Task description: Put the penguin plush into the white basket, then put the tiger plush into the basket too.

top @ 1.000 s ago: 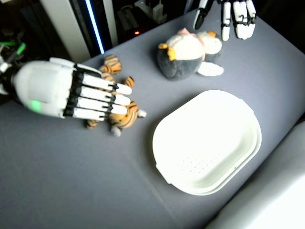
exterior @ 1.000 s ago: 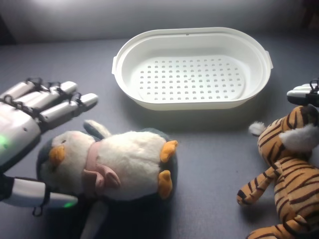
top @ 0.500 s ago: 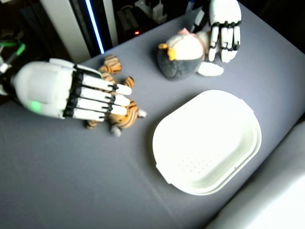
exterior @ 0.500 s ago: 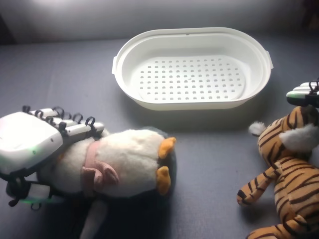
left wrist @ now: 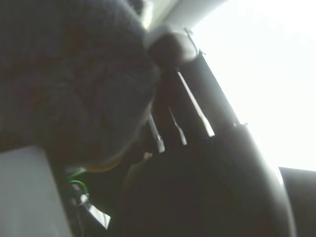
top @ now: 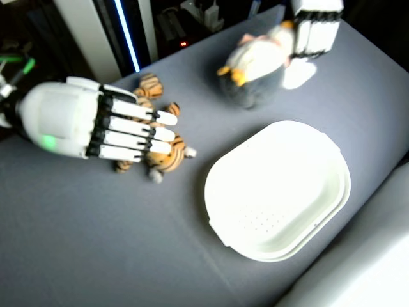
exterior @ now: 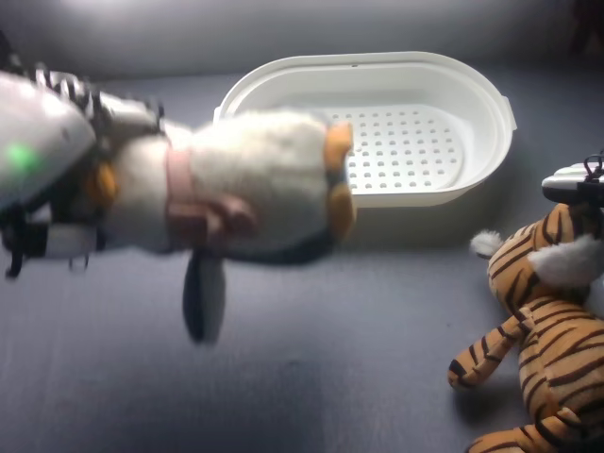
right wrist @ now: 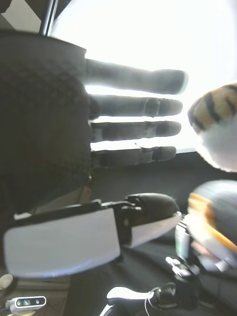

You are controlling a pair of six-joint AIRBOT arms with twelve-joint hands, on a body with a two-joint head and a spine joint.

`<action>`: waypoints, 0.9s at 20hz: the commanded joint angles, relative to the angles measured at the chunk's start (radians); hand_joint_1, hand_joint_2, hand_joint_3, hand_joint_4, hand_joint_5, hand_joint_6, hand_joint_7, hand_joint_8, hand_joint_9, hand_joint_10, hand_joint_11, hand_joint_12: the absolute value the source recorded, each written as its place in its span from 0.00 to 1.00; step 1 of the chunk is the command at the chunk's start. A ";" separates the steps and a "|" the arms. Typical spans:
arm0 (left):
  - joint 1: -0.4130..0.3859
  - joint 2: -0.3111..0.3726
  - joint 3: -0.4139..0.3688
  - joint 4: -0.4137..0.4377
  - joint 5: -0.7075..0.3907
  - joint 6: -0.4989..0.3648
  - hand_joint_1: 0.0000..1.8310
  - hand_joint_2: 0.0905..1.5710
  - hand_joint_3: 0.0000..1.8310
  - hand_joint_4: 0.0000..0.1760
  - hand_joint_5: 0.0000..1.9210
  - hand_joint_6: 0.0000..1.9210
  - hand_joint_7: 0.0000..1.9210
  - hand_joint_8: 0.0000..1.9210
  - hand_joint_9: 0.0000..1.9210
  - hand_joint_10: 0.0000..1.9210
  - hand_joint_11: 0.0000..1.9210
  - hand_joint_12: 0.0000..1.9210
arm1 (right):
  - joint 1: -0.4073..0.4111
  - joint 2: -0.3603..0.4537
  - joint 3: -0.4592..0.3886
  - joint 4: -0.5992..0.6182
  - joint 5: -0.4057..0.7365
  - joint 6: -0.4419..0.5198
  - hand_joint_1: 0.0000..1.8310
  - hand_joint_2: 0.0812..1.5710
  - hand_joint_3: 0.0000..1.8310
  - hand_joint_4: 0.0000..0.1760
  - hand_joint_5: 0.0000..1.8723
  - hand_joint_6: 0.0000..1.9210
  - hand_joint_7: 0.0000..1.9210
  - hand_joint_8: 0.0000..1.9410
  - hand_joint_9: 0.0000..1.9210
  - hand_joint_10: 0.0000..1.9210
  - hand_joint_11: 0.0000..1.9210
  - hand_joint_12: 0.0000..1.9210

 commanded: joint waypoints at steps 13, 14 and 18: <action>-0.342 -0.243 0.311 -0.140 0.354 0.176 0.46 0.56 0.00 0.27 0.25 0.00 0.26 0.00 0.33 0.01 0.18 0.53 | 0.012 -0.026 0.039 -0.002 0.112 0.038 0.37 0.80 0.00 0.00 0.22 0.00 0.20 0.00 0.22 0.00 0.24 0.05; -0.330 -0.238 0.306 -0.147 0.346 0.176 0.46 0.56 0.00 0.47 0.22 0.00 0.23 0.00 0.31 0.00 0.15 0.56 | 0.012 -0.025 0.039 -0.002 0.114 0.041 0.37 0.80 0.00 0.00 0.22 0.00 0.20 0.00 0.21 0.00 0.24 0.05; -0.276 -0.205 0.251 -0.158 0.269 0.176 0.43 0.54 0.00 0.92 0.19 0.00 0.21 0.00 0.28 0.00 0.10 0.65 | 0.017 0.014 0.027 -0.003 0.161 0.041 0.48 0.78 0.00 0.41 0.20 0.00 0.18 0.00 0.17 0.00 0.19 0.03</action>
